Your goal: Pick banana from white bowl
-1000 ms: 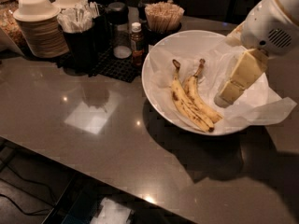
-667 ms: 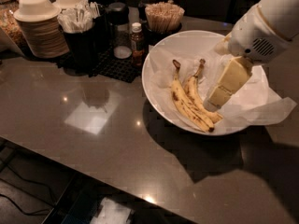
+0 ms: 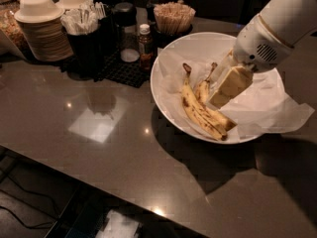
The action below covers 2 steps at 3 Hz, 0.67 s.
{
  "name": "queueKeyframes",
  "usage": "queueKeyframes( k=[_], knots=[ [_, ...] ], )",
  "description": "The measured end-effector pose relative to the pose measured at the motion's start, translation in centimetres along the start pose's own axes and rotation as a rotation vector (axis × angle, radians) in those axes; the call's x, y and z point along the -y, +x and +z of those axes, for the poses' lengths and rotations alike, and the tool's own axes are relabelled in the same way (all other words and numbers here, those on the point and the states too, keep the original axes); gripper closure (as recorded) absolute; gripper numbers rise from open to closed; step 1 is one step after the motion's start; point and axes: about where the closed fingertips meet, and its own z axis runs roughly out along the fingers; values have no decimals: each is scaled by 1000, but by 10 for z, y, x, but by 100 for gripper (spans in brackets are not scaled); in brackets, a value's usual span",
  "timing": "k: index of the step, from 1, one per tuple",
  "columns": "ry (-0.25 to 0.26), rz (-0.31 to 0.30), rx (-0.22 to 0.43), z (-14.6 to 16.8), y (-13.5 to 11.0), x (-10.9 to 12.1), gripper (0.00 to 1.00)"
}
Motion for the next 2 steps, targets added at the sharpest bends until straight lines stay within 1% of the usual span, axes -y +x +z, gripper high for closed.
queueKeyframes(
  k=[1, 2],
  knots=[
    [-5, 25, -27, 1, 6, 13, 53],
    [19, 102, -80, 10, 19, 31, 51]
  ],
)
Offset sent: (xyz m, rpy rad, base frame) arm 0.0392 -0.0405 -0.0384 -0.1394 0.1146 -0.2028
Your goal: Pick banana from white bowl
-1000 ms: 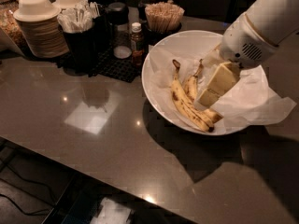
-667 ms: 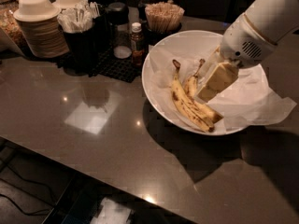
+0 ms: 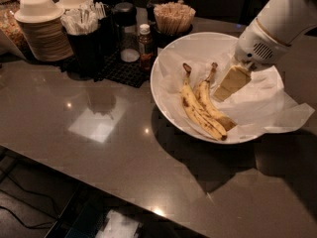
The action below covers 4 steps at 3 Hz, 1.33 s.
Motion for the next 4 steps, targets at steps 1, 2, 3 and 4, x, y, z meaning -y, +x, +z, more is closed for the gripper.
queueKeyframes(
  k=[1, 2, 3, 4],
  knots=[
    [28, 67, -61, 14, 8, 2, 41],
    [32, 115, -105, 27, 13, -7, 42],
    [34, 148, -133, 35, 17, -17, 43],
    [40, 171, -148, 37, 23, -19, 44]
  ],
)
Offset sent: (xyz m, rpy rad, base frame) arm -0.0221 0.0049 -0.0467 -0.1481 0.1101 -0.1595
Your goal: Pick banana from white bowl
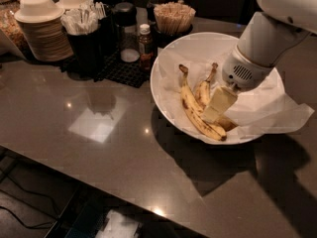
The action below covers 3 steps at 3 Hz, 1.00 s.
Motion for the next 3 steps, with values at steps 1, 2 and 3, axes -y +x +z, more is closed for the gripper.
queueKeyframes(
  k=[1, 2, 3],
  knots=[
    [35, 17, -16, -1, 7, 7, 44],
    [67, 15, -16, -14, 6, 11, 43],
    [76, -18, -15, -37, -3, 3, 44]
  ],
)
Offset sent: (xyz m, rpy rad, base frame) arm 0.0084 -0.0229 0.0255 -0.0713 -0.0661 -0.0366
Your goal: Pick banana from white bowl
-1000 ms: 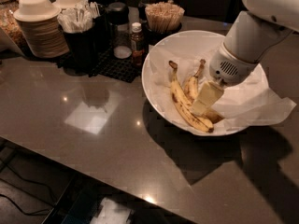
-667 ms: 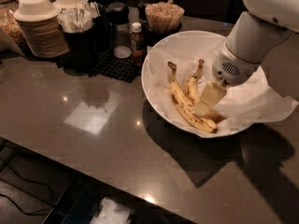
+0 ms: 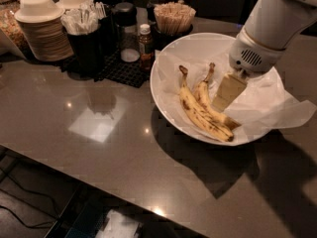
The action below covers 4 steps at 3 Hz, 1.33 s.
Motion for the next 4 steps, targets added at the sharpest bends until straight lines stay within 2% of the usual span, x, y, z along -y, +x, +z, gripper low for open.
queueKeyframes(
  k=[1, 2, 3, 4],
  knots=[
    [3, -32, -7, -21, -7, -9, 47],
    [-5, -42, -5, -22, -11, -9, 48],
    [-28, -57, -13, -29, -17, -11, 50],
    [-55, -96, 15, -32, -35, -19, 48]
  ],
)
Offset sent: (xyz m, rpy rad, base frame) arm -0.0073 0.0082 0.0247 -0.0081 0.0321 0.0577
